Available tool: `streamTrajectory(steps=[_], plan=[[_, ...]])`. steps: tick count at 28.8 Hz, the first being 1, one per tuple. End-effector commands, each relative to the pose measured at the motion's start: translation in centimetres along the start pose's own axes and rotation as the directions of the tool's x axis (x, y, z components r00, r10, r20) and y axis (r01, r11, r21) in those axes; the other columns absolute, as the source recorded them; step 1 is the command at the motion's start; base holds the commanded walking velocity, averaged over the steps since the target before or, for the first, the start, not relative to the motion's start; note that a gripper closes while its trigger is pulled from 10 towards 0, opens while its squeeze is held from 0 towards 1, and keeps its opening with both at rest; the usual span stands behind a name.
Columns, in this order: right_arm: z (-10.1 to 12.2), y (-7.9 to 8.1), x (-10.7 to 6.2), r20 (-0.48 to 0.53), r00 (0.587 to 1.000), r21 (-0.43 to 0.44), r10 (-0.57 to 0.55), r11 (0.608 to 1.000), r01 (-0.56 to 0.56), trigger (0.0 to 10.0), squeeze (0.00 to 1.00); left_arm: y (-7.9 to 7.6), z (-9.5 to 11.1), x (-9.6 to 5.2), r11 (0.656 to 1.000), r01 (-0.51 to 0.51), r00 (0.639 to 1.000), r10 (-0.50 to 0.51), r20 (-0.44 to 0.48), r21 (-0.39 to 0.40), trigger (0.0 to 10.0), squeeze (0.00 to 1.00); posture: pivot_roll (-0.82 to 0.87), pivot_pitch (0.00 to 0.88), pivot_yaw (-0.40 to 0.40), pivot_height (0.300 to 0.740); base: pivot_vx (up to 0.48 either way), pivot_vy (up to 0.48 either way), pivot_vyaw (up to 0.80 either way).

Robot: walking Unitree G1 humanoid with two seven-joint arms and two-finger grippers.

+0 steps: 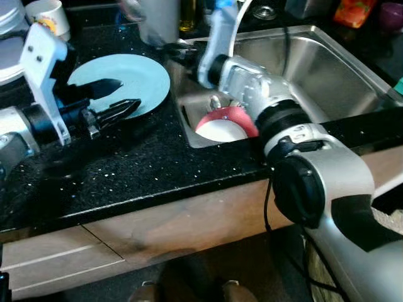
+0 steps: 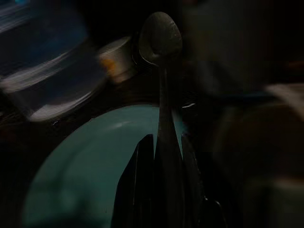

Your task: Kitchen organization

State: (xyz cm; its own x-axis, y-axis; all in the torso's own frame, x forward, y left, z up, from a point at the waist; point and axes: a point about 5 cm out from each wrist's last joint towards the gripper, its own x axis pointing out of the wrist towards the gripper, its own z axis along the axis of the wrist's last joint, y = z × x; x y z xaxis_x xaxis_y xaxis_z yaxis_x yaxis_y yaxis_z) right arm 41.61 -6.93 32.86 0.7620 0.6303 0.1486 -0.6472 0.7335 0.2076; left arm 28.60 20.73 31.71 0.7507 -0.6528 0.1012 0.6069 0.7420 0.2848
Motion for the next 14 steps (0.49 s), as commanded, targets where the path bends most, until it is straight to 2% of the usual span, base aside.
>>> streamTrajectory(steps=[1, 2, 3, 4, 5, 7, 14], plan=[[0.4, -1.9, -1.4, 0.052, 0.997, 0.006, -0.065, 0.998, 0.065, 0.0, 0.00, 0.3, -0.5, 0.5, 0.999, -0.050, 0.998, 0.050, -0.029, 0.003, 10.0, 0.00, 0.08, 0.168, 0.017, 0.740, 0.000, 0.000, 0.00], [0.4, -2.6, -1.9, 0.064, 0.994, 0.003, -0.091, 0.996, 0.091, 0.0, 0.00, 0.4, -0.6, 0.7, 0.998, -0.068, 0.997, 0.069, -0.041, 0.012, 10.0, 0.00, 0.08, 0.170, 0.024, 0.740, 0.000, 0.000, 0.00], [0.4, -2.6, -1.9, 0.064, 0.994, 0.003, -0.091, 0.996, 0.091, 0.0, 0.00, 0.4, -0.6, 0.7, 0.998, -0.068, 0.997, 0.069, -0.041, 0.012, 10.0, 0.00, 0.08, 0.170, 0.024, 0.740, 0.000, 0.000, 0.00], [0.3, -3.6, -2.8, 0.084, 0.987, -0.020, -0.134, 0.990, 0.136, 0.0, 0.00, 0.6, -0.7, 1.1, 0.995, -0.093, 0.994, 0.094, -0.055, 0.023, 10.0, 0.00, 0.08, 0.169, 0.025, 0.740, 0.000, 0.000, 0.00], [0.3, -3.6, -2.8, 0.084, 0.987, -0.020, -0.134, 0.990, 0.136, 0.0, 0.00, 0.6, -0.7, 1.1, 0.995, -0.093, 0.994, 0.094, -0.055, 0.023, 10.0, 0.00, 0.08, 0.169, 0.025, 0.740, 0.000, 0.000, 0.00], [0.1, -4.7, -4.2, 0.114, 0.974, -0.078, -0.194, 0.976, 0.204, 0.0, 0.00, 0.7, -0.8, 1.9, 0.992, -0.127, 0.991, 0.127, -0.050, 0.017, 10.0, 0.00, 0.08, 0.177, 0.030, 0.740, 0.000, 0.000, 0.00], [-0.2, -5.5, -5.7, 0.142, 0.956, -0.113, -0.258, 0.955, 0.275, 0.0, 0.00, 0.5, -1.0, 3.0, 0.989, -0.146, 0.988, 0.146, -0.042, 0.009, 10.0, 0.00, 0.07, 0.188, 0.030, 0.740, 0.000, 0.000, 0.00]])
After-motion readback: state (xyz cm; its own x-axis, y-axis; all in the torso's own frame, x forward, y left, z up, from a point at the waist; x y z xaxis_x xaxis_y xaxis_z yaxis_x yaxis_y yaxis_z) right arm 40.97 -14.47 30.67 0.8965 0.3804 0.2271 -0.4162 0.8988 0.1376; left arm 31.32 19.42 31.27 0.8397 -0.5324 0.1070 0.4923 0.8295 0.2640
